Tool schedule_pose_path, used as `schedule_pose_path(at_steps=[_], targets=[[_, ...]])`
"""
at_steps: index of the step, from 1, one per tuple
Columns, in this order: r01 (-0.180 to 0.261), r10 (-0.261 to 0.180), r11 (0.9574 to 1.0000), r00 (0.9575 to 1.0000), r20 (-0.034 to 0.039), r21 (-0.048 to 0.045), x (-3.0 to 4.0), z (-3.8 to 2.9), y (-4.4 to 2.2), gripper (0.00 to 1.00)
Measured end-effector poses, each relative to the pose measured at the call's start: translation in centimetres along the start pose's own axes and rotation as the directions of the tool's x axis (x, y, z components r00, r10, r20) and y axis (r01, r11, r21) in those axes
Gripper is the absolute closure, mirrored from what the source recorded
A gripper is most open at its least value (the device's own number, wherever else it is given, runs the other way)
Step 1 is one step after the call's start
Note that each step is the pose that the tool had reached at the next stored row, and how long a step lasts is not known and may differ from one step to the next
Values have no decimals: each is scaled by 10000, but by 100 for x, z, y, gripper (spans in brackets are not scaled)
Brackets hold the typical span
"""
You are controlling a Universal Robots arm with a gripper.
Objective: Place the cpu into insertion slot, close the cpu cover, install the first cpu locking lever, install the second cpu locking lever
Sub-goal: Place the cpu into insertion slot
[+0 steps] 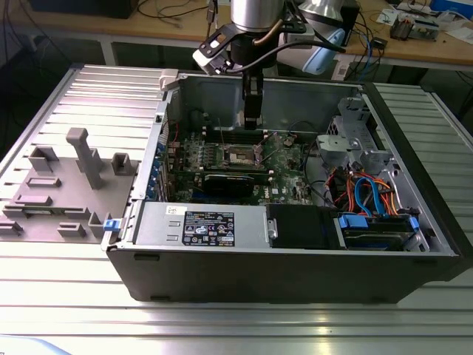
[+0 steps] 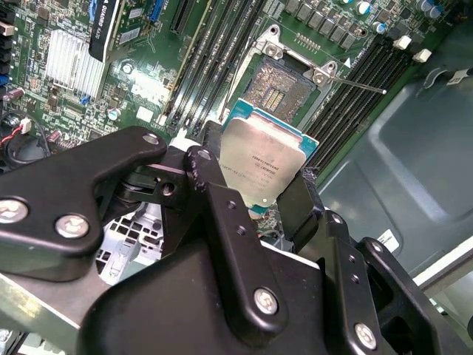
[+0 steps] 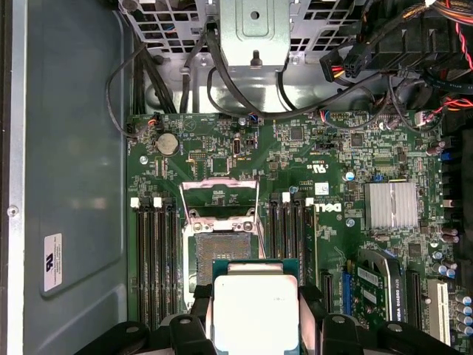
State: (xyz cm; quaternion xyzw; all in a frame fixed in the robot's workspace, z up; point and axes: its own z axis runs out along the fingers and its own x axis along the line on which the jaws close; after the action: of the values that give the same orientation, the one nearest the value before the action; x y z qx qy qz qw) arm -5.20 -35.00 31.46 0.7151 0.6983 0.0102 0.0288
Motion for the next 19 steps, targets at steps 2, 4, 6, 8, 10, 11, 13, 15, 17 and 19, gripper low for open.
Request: schedule_pose_path(at_steps=[2, 4, 6, 8, 10, 11, 13, 15, 17, 19], targets=[[0, 0, 10000, 10000, -1, -1, 0, 1, 0, 46], [0, 0, 10000, 10000, 0, 0, 0, 1, 0, 46], [-3, 3, 10000, 10000, -3, -1, 2, 15, -12, 46], [1, -1, 10000, 10000, 1, 2, 4, 61, -37, 46], [44, -44, 10000, 10000, -3, 0, 5, 101, -46, 46], [68, -68, 10000, 10000, -4, -1, 5, 119, -48, 46], [97, -97, 10000, 9999, -71, 1, 5, 150, -52, 46], [108, -108, 9999, 9998, -154, -1, 7, 177, -53, 46], [144, -144, 9999, 9995, -289, 1, 7, 197, -54, 46], [177, -177, 9998, 9992, -347, -2, 7, 214, -55, 46]])
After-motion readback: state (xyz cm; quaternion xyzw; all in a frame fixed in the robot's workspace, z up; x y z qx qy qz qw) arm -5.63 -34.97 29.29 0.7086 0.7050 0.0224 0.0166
